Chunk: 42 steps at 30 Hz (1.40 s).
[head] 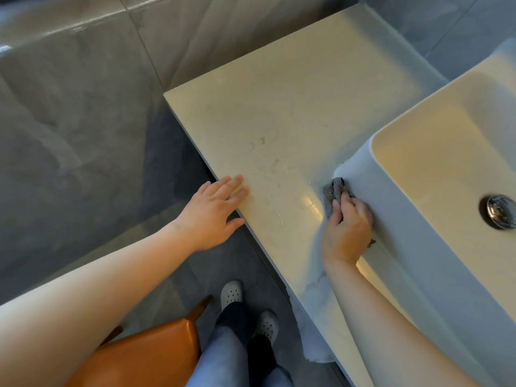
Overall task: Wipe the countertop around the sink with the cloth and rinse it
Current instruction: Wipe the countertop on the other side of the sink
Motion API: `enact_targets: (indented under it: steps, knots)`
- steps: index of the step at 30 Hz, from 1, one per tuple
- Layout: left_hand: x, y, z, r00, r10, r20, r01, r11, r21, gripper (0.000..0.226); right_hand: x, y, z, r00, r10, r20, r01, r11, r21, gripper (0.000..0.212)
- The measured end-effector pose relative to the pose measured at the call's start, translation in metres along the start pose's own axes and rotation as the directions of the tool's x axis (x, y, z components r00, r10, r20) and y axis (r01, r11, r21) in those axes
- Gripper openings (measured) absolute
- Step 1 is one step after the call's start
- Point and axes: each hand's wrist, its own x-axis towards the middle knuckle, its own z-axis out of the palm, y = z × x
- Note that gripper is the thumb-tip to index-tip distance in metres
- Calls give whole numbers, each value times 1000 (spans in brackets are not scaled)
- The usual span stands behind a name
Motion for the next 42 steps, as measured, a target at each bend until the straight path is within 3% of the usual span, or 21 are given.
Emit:
enact_targets:
  steps: [8,12,14,18,22,27,30,35,38,42]
  knots:
    - [6,-9,-4,990,76,-115,-76,997,-1,63,22,-28,21,988,-114,103,115,993,-2,29]
    - [16,-14,-10,987,64,-148,-77,993,-89,49,21,-35,24,995,-63,73,64,998,-7,26]
    - [20,-21,-9,983,47,-179,-61,996,-69,55,9,-33,21,992,-88,91,89,996,-7,26]
    - [26,-42,-14,984,22,-175,-19,1000,19,67,-33,-43,12,969,-156,193,155,988,21,25]
    - [26,-48,-19,989,51,-138,-48,999,26,62,-63,-61,-2,877,-296,379,264,955,136,29]
    - [20,-46,-45,994,-28,-105,28,1000,-7,64,-48,-75,-33,714,-262,650,-2,927,376,25]
    - [10,-38,-59,990,-119,-74,117,993,-30,59,-24,-79,-55,774,-178,607,-118,902,415,23]
    - [-5,-19,-78,977,-203,59,209,971,-117,59,20,-81,-73,871,-34,490,-193,893,406,16]
    - [-2,-8,-89,971,-230,62,237,961,-142,50,44,-86,-80,856,41,516,-286,868,406,14]
    - [16,-7,-108,977,-193,91,204,969,-141,43,75,-98,-84,816,30,577,-340,832,438,19]
